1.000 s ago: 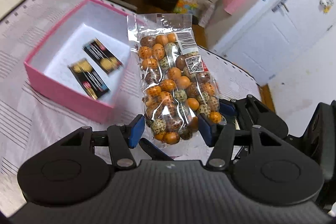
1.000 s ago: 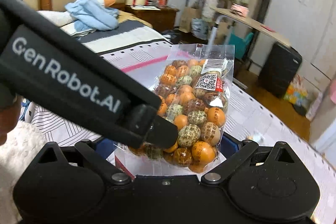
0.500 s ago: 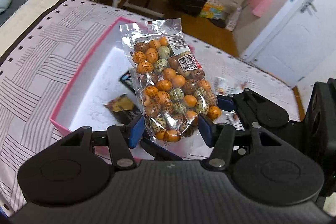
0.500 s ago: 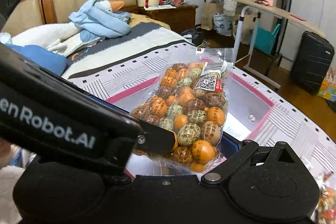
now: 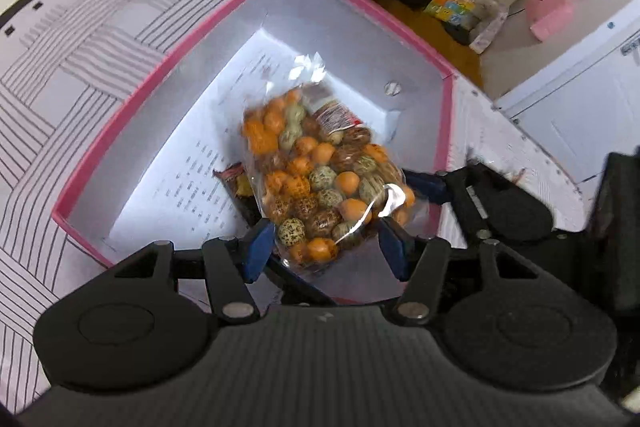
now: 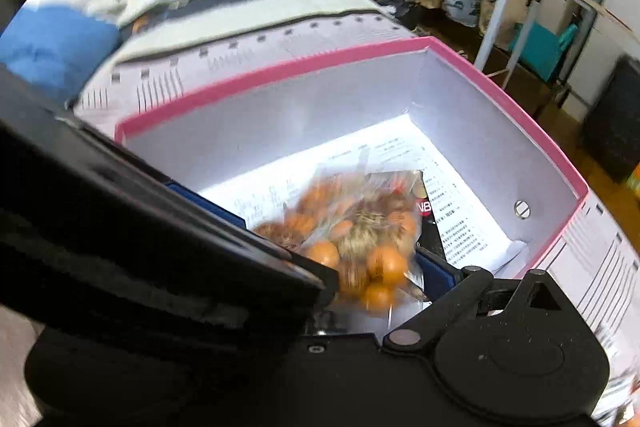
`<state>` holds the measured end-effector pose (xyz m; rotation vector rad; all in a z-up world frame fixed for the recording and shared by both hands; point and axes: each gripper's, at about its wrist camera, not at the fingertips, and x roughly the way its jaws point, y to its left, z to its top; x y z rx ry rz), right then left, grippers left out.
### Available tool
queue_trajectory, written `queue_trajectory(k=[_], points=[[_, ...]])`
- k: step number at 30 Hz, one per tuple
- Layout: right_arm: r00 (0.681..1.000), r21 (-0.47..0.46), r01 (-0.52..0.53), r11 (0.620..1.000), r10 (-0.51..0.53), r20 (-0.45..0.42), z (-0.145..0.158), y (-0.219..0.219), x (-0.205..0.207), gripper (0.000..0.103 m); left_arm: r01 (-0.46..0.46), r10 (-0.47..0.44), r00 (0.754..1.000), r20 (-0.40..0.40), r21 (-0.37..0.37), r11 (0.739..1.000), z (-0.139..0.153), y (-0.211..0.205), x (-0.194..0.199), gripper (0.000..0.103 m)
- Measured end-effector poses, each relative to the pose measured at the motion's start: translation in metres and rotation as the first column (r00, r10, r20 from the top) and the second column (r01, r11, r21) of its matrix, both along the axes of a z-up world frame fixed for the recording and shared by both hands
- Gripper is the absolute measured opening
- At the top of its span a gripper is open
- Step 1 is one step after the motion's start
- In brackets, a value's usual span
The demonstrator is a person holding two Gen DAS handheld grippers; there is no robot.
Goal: Organize snacks
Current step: 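Lower the nut bag into the pink box and open the left tool, then move the left tool to a white wafer bar and close on it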
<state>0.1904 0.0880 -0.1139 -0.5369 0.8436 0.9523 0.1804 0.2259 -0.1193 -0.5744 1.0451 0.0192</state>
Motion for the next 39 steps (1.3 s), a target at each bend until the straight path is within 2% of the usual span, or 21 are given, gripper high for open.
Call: queue_trajectory(k=[1,4,7,10,15,18,21,23,29,32,35,39], points=[[1.0,-0.017,-0.018,1.0,0.018,0.019,0.0,0.002,-0.003,0.1,-0.003,0.003,1.0,-0.002,-0.005,1.0,-0.003,0.0,0.0,0.052],[0.995,-0.025,-0.025,0.999,0.027,0.1,0.006,0.002,-0.017,0.1,-0.029,0.029,1.0,0.006,-0.006,1.0,-0.006,0.003,-0.001,0.052],[0.992,-0.023,-0.014,1.0,0.017,0.128,0.017,-0.008,-0.035,0.1,-0.033,0.031,0.998,0.045,0.036,0.999,0.007,0.0,-0.008,0.052],[0.987,0.026,0.025,0.999,-0.029,0.157,0.036,-0.031,-0.055,0.1,-0.017,0.011,0.996,0.094,0.065,0.998,0.025,-0.007,-0.018,0.053],[0.974,0.154,0.127,0.98,-0.153,0.166,0.074,-0.085,-0.08,0.1,0.061,-0.081,0.985,0.154,0.129,0.99,0.058,-0.03,-0.037,0.053],[0.959,0.227,0.214,0.95,-0.248,0.134,0.092,-0.127,-0.093,0.1,0.111,-0.139,0.975,0.175,0.162,0.981,0.075,-0.049,-0.048,0.053],[0.939,0.3,0.322,0.898,-0.343,0.019,0.105,-0.17,-0.094,0.098,0.167,-0.2,0.965,0.17,0.19,0.967,0.088,-0.069,-0.055,0.053],[0.915,0.337,0.387,0.858,-0.402,-0.026,0.111,-0.197,-0.096,0.098,0.205,-0.246,0.952,0.182,0.218,0.954,0.097,-0.084,-0.06,0.053],[0.857,0.386,0.484,0.785,-0.515,-0.025,0.117,-0.265,-0.107,0.098,0.312,-0.374,0.902,0.216,0.271,0.91,0.122,-0.131,-0.062,0.054],[0.818,0.426,0.534,0.731,-0.573,-0.041,0.11,-0.291,-0.1,0.099,0.348,-0.423,0.877,0.225,0.309,0.885,0.128,-0.155,-0.056,0.055],[0.779,0.417,0.596,0.686,-0.621,-0.091,0.09,-0.314,-0.09,0.098,0.382,-0.464,0.862,0.204,0.339,0.86,0.126,-0.178,-0.045,0.057],[0.754,0.361,0.634,0.684,-0.651,-0.092,0.058,-0.327,-0.077,0.093,0.435,-0.526,0.832,0.174,0.383,0.815,0.111,-0.205,-0.032,0.059]])
